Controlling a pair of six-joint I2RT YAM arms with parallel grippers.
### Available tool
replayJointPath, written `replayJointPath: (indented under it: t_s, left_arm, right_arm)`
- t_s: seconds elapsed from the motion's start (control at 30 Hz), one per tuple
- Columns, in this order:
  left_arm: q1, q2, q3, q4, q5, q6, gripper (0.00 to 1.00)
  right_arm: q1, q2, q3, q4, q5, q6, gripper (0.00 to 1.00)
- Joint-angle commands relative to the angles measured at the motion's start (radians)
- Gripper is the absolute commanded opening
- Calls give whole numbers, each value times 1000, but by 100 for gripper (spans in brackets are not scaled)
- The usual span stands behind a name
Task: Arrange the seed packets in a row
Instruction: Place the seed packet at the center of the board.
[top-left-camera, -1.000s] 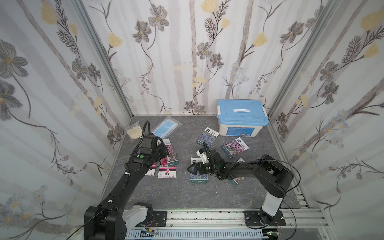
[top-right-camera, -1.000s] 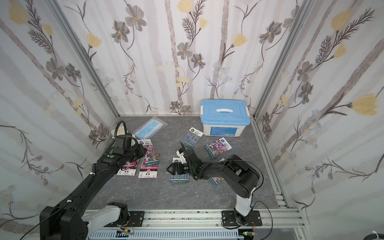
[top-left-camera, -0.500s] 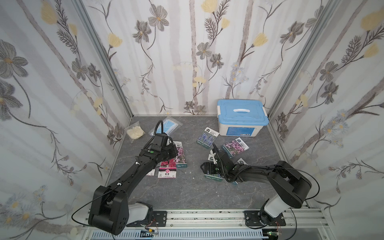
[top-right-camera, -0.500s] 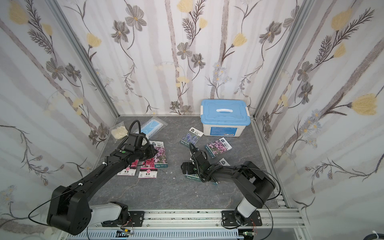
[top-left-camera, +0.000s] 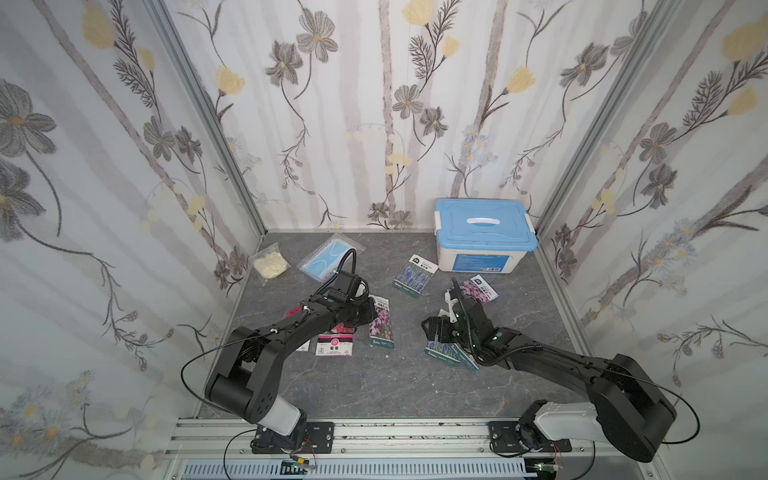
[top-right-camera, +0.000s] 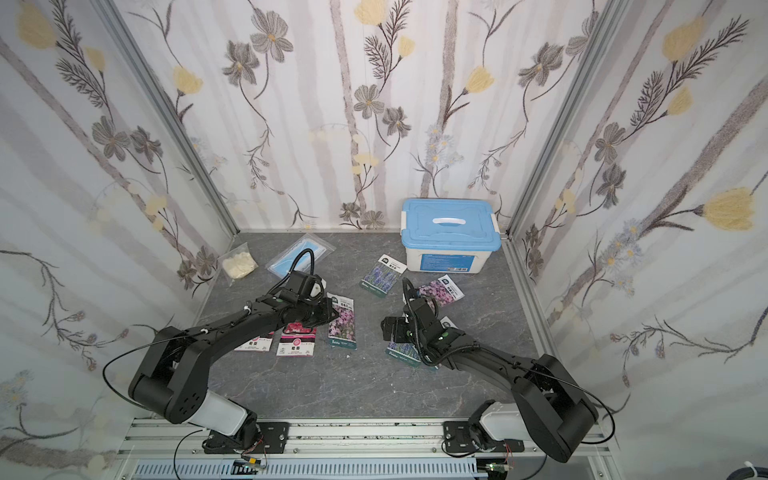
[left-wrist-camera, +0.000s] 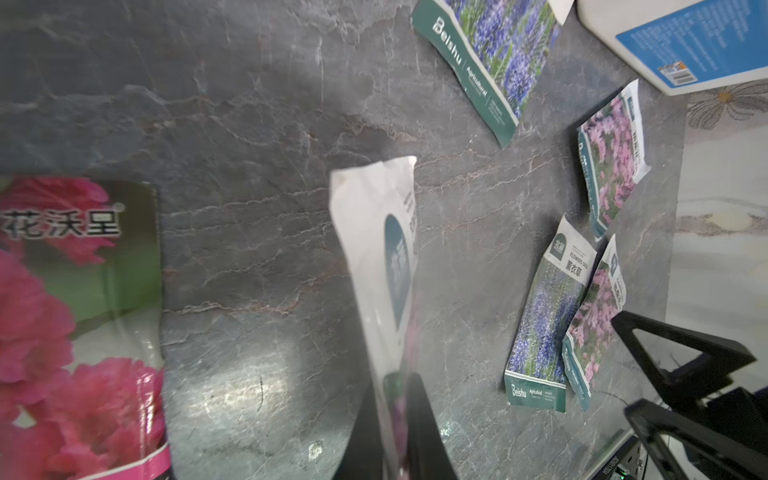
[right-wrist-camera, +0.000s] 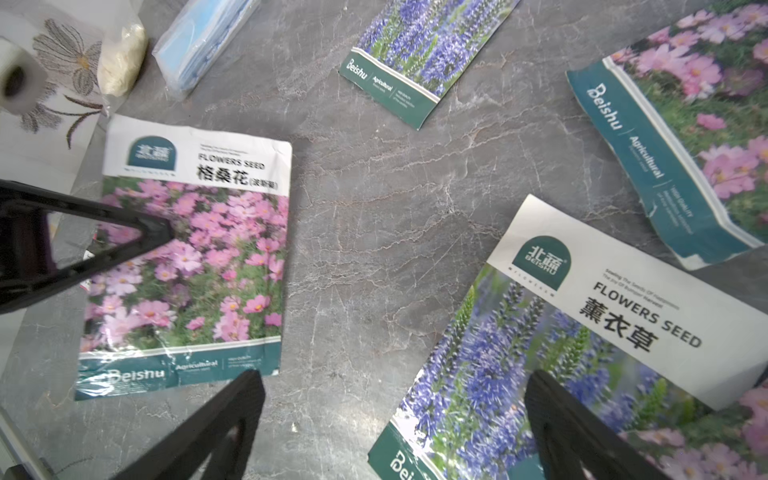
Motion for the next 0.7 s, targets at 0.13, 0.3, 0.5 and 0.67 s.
replayJointPath:
  t_s: [0.13, 0.3, 0.5, 0.67]
  left_arm:
    - [-7, 104, 32, -38, 0, 65, 0]
    - [-9, 147, 61, -90, -71, 96, 0]
    - [-9, 189, 105, -152, -143, 137, 4]
    - [-9, 202, 126, -183, -167, 160, 22]
  right_arm:
    - [-2, -4, 4, 17, 7, -43, 100]
    - [-2, 8, -8, 43, 5, -57, 100]
    - [-5, 21, -26, 73, 9, -70, 100]
    - [-8, 21, -32, 80, 10, -80, 100]
